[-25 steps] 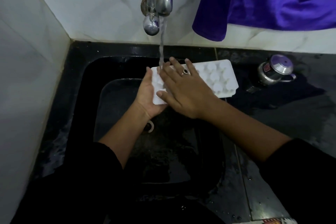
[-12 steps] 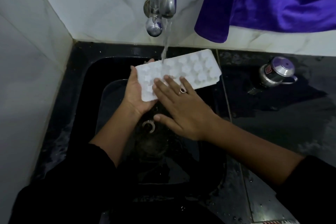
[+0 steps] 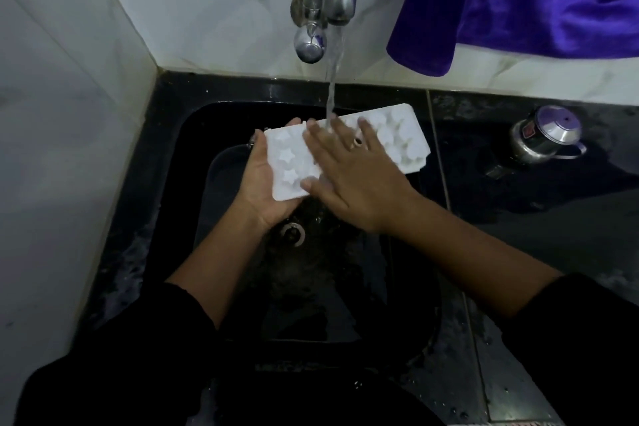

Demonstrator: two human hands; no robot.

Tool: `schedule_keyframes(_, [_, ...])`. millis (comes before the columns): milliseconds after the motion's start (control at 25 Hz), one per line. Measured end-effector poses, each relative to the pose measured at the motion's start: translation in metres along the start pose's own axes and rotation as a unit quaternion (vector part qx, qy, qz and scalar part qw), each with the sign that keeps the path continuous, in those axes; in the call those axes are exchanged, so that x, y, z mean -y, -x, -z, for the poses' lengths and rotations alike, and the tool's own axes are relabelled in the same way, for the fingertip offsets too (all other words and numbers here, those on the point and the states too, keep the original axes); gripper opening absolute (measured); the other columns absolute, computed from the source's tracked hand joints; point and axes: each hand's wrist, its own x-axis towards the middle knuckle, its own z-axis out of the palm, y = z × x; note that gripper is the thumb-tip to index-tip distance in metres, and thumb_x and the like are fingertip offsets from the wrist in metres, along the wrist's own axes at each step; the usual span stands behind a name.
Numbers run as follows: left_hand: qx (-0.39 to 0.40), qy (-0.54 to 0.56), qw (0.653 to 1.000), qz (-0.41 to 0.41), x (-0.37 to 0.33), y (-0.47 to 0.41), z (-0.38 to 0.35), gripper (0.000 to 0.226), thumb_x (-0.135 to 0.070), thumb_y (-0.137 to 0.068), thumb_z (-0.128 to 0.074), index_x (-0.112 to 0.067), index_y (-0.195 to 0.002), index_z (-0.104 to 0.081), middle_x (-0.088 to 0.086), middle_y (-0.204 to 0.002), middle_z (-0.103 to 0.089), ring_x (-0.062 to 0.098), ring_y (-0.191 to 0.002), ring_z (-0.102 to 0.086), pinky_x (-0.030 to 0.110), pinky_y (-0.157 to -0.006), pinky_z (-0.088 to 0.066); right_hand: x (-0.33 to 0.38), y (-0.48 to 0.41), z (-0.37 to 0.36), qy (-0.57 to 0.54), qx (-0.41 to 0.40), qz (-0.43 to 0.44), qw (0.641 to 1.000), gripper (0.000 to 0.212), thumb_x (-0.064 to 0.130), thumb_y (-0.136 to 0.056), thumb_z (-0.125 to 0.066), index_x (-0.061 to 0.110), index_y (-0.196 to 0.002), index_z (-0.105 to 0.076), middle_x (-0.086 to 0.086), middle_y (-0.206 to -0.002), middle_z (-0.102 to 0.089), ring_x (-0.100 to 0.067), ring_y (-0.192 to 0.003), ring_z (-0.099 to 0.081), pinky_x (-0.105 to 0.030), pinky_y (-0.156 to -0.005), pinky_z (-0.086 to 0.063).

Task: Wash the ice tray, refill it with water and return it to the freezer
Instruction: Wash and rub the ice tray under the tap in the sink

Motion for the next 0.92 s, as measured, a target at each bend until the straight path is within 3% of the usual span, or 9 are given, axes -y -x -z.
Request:
schedule_keyframes(80, [-0.004,-0.006,1.000,-0.018,-0.005,0.004,-0.001,0.066,-0.066,-0.106,-0.029,-0.023,-0.148,-0.055,0.013,-0.145,-0.065,0.032,-0.128,-0.067,0.054,-0.108,-0.052,0.005,-0.007,0.002,-0.022,0.000,-0.040,0.999,0.081,0.065,-0.104,-0.008,0.013,-0.166,-0.003,-0.006,-0.174,0.000,-0.028,-0.161,0.006,-0.056,-0.128,0.003])
schedule_keyframes(240, [-0.027,0.003,0.998,-0.056,-0.025,0.011,0.010,0.064,-0.067,-0.107,-0.026,-0.024,-0.143,-0.058,0.013,-0.143,-0.067,0.033,-0.126,-0.068,0.053,-0.097,-0.059,0.017,0.018,-0.014,0.003,0.002,0.034,0.999,0.085,0.069,-0.103,-0.011,0.013,-0.166,-0.007,-0.007,-0.174,-0.002,-0.027,-0.161,0.004,-0.055,-0.128,0.002])
schedule_keyframes(400, [-0.020,-0.013,1.000,-0.021,-0.009,0.018,0.014,0.063,-0.068,-0.106,-0.027,-0.026,-0.138,-0.059,0.015,-0.147,-0.064,0.037,-0.132,-0.063,0.061,-0.101,-0.054,-0.002,-0.012,-0.007,-0.050,0.000,-0.067,0.996,0.086,0.070,-0.102,-0.011,0.012,-0.166,-0.002,-0.009,-0.174,-0.001,-0.027,-0.161,0.005,-0.055,-0.128,0.004])
schedule_keyframes(600, [-0.034,0.018,0.998,-0.052,-0.016,0.025,0.024,0.065,-0.066,-0.107,-0.027,-0.025,-0.149,-0.054,0.015,-0.144,-0.065,0.035,-0.129,-0.066,0.057,-0.093,-0.061,0.013,0.013,-0.020,-0.009,0.018,0.027,0.999,0.090,0.073,-0.099,-0.007,0.014,-0.166,-0.002,-0.006,-0.174,0.003,-0.026,-0.161,0.007,-0.053,-0.128,0.005])
schedule_keyframes(760, [-0.021,0.002,0.999,-0.034,-0.008,0.029,0.021,0.063,-0.067,-0.105,-0.029,-0.024,-0.142,-0.058,0.017,-0.145,-0.065,0.038,-0.128,-0.065,0.062,-0.094,-0.059,0.008,-0.012,-0.012,-0.070,0.000,-0.057,0.996,0.088,0.071,-0.101,-0.008,0.014,-0.166,0.000,-0.006,-0.175,0.003,-0.026,-0.161,0.009,-0.054,-0.128,0.006])
schedule_keyframes(920, [-0.044,0.022,0.996,-0.073,-0.024,0.032,0.033,0.062,-0.066,-0.107,-0.027,-0.023,-0.141,-0.058,0.016,-0.144,-0.066,0.035,-0.126,-0.068,0.055,-0.091,-0.062,0.021,0.017,-0.026,-0.024,0.011,0.027,0.999,0.090,0.074,-0.100,-0.007,0.014,-0.166,-0.002,-0.005,-0.174,0.002,-0.024,-0.161,0.009,-0.052,-0.129,0.005])
